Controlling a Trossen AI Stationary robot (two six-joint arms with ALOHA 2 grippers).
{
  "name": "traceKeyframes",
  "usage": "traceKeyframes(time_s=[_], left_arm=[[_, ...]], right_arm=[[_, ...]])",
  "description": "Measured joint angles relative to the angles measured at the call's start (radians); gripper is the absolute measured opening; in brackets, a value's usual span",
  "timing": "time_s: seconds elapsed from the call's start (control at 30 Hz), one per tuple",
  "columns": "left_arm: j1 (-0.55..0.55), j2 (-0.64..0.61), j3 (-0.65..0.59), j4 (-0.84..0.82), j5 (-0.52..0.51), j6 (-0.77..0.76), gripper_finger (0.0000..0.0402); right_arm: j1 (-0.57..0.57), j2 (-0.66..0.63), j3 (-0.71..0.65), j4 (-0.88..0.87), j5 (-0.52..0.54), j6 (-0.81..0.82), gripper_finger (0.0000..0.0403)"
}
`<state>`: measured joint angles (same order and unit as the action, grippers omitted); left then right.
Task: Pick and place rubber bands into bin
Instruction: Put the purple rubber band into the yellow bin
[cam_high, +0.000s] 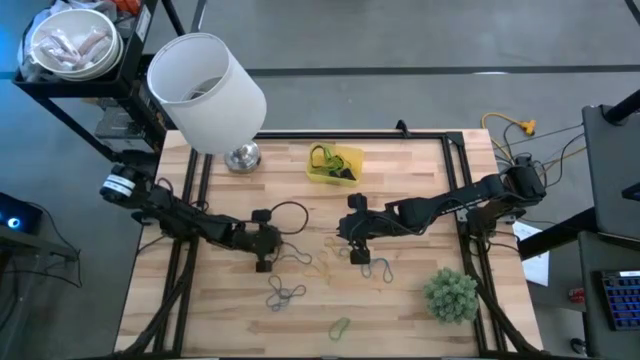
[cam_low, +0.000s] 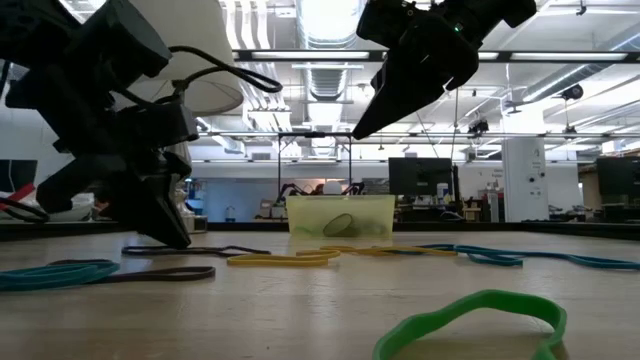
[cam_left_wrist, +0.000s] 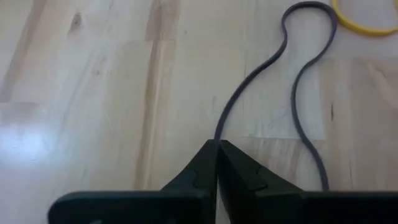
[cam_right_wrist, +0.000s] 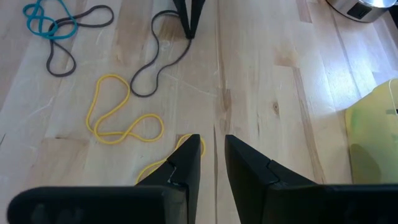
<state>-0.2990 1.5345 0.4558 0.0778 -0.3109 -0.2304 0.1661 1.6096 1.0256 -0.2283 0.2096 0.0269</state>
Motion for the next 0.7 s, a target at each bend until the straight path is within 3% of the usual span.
traceKeyframes(time_s=[0.17,0.5,0.7], left_arm=[[0.000,0.000,-0.001,0.011,0.013,-0.023,0.0008],[-0.002,0.000,-0.004,0.018,0.029,-0.026,0.0068],[-0.003,0.000,-0.011,-0.001,0.025,-0.070,0.0075]], right_arm=[[0.000,0.000,0.000,0.000,0.000,0.000,0.0068],[0.000,0.000,0.000,0.000,0.000,0.000,0.0068],[0.000,0.000,0.000,0.001,0.000,0.005,0.0068]])
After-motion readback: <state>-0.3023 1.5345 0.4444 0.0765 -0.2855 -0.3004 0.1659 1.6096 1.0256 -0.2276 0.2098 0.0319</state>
